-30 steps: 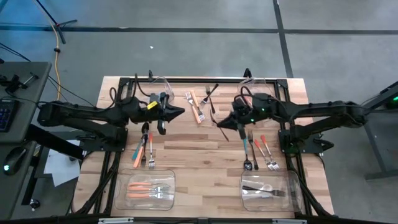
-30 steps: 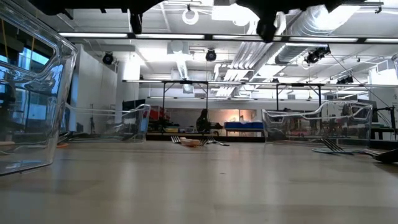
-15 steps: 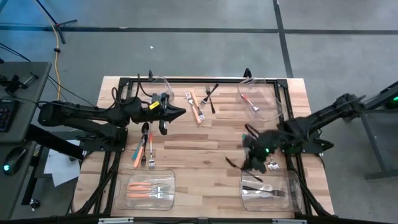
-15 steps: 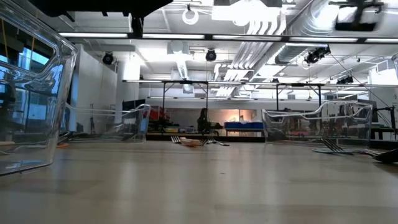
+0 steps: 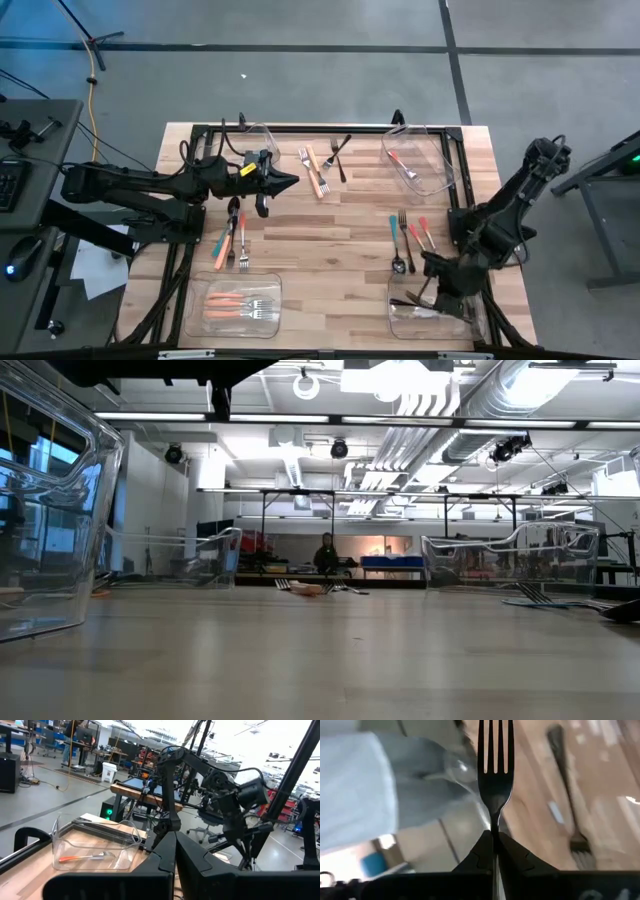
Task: Sort silverware by color (type)
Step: Put the black fork into the bottom right transparent bin
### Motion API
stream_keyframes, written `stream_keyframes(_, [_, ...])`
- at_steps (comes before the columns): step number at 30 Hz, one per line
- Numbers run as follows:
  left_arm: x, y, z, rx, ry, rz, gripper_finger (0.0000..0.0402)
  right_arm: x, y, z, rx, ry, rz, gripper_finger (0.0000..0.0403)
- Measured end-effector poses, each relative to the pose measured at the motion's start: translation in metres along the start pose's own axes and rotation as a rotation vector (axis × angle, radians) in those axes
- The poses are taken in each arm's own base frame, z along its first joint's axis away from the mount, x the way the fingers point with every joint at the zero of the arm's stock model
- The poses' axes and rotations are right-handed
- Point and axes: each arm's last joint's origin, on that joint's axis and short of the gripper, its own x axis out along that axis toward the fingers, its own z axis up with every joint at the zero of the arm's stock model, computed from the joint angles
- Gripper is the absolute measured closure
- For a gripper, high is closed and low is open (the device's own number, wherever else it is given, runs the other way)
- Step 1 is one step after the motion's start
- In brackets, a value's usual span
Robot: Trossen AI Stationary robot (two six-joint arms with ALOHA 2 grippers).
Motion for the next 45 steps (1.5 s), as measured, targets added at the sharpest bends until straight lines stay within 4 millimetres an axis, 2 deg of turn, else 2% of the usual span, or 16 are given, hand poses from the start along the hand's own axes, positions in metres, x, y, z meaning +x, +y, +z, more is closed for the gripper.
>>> stream_keyframes(7, [0.0,0.0,0.0,0.0,0.0,0.0,0.0401,0.03,-0.009,-0.01,-0.07,0.073,-0.139,0.0403])
stream_keyframes(17, [0.0,0.0,0.0,0.0,-0.003,0.013,0.0401,0.083,-0.025,-0.004,-0.092,0.104,-0.361,0.0403])
stream_keyframes(22, [0.0,0.001,0.0,0.0,-0.005,0.018,0.0401,0.101,-0.033,-0.001,-0.078,0.112,-0.435,0.0403])
stream_keyframes(33, [0.0,0.001,0.0,0.0,-0.005,0.019,0.0401,0.105,-0.041,0.006,-0.06,0.091,-0.516,0.0403])
stream_keyframes(45, [0.0,0.001,0.0,0.0,-0.005,0.019,0.0401,0.106,-0.04,0.006,-0.088,0.089,-0.505,0.0402])
